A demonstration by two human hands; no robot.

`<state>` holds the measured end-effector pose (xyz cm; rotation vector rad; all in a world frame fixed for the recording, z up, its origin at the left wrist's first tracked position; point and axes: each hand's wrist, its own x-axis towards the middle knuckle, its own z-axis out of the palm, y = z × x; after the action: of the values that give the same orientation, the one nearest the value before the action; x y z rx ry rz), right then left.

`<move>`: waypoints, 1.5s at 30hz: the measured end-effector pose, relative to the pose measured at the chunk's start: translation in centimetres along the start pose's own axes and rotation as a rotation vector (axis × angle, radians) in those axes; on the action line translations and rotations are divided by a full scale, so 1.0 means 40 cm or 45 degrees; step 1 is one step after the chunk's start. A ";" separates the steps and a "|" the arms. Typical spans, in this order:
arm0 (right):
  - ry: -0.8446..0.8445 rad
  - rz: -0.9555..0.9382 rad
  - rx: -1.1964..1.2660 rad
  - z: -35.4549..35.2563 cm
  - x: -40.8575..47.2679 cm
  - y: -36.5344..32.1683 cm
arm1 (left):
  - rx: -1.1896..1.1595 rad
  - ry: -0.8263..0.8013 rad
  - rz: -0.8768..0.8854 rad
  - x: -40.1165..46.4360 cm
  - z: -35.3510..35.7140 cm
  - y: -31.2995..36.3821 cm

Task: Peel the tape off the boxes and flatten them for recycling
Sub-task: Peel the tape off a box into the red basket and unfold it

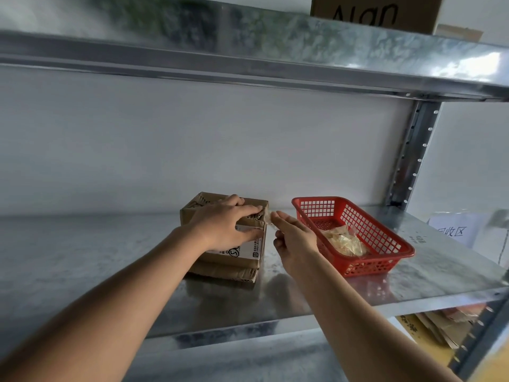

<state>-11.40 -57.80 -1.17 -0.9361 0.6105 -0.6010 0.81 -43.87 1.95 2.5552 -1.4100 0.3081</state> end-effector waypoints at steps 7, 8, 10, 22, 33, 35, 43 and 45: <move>0.029 -0.073 -0.031 0.012 0.008 -0.005 | 0.003 -0.027 0.006 0.005 -0.003 -0.003; 0.025 -0.088 -0.035 0.009 0.011 -0.004 | 0.004 -0.026 0.008 0.005 -0.003 -0.003; 0.010 -0.136 -0.043 0.011 0.012 -0.004 | -0.004 -0.024 0.009 0.007 -0.003 -0.004; -0.030 -0.145 -0.117 0.017 0.011 -0.023 | 0.010 0.010 0.014 -0.002 -0.005 0.005; 0.068 -0.323 -0.222 0.010 0.004 0.000 | 0.037 0.072 0.015 -0.002 0.002 0.016; 0.055 -0.305 -0.209 0.012 0.003 0.002 | 0.036 0.106 0.011 -0.006 0.004 0.025; -0.092 -0.293 -0.204 -0.010 -0.016 -0.020 | -0.011 0.193 -0.083 0.018 0.005 0.086; -0.154 -0.308 -0.279 -0.008 -0.019 -0.020 | -0.067 0.196 -0.067 0.024 0.006 0.075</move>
<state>-12.29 -57.81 -0.48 -1.2553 0.4634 -0.6964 -1.23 -46.27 2.21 2.4631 -1.2769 0.4425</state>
